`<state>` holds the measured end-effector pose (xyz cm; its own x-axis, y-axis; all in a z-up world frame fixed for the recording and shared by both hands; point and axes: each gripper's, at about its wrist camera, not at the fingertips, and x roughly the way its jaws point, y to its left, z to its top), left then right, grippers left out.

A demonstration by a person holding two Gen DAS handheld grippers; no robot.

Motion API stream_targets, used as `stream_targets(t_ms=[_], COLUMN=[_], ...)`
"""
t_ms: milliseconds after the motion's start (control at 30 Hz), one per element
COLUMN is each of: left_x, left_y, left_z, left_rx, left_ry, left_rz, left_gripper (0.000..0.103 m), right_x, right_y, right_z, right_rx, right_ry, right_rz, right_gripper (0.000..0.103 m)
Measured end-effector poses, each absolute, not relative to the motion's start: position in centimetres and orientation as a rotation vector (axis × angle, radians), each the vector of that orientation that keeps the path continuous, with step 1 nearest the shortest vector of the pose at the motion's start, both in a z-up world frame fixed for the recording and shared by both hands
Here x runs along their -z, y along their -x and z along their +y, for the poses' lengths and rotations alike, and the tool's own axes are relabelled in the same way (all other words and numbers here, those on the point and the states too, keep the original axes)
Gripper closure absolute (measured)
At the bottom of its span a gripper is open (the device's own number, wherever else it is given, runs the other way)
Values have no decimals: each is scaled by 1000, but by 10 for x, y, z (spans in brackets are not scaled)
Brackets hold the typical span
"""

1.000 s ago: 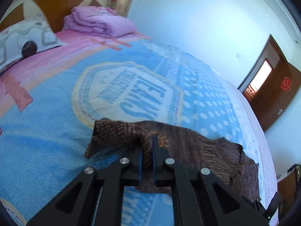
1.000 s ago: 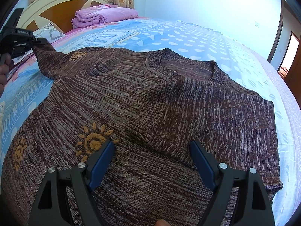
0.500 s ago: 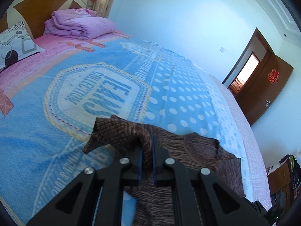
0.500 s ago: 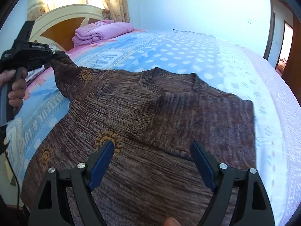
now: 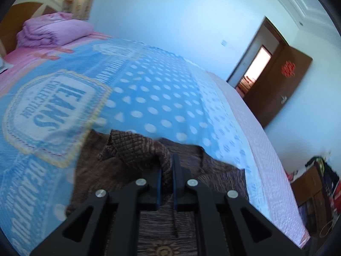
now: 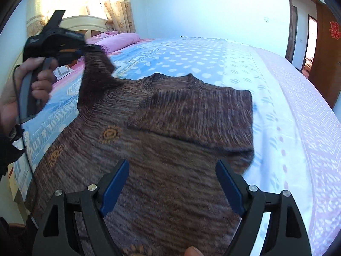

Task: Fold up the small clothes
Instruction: 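Lift and fold the held sleeve across the sweater body with the left tool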

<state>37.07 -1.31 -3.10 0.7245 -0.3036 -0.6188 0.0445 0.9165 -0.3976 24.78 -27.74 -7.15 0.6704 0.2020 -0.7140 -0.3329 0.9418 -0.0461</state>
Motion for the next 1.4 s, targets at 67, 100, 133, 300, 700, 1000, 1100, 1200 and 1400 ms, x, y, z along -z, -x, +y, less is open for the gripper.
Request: stream_targets(t_ms=[67, 100, 133, 300, 700, 1000, 1100, 1200, 1400], left_x=[42, 48, 55, 90, 89, 128, 132, 133, 137], left_y=[-371, -370, -368, -353, -311, -340, -333, -329, -331], left_z=[-45, -58, -72, -138, -72, 11, 16, 29, 40], left_rx=[220, 228, 241, 300, 120, -170, -212, -234, -206], left_ry=[308, 280, 248, 33, -211, -248, -242, -191, -118], left_rz=[757, 763, 770, 826, 737, 879, 862, 871, 884], left_gripper=[95, 95, 95, 89, 32, 18, 16, 9, 9], right_x=[73, 74, 76, 93, 104, 64, 45, 45, 92], right_y=[-242, -240, -239, -238, -234, -272, -307, -353, -407], right_z=[-281, -282, -284, -293, -295, -256, -236, -218, -216], right_rx=[-302, -304, -305, -326, -321, -322, -319, -317, -216], right_ry=[178, 176, 170, 108, 92, 142, 141, 108, 85], right_rz=[777, 774, 771, 792, 794, 768, 765, 807, 952], right_gripper=[19, 19, 19, 19, 19, 19, 19, 19, 78])
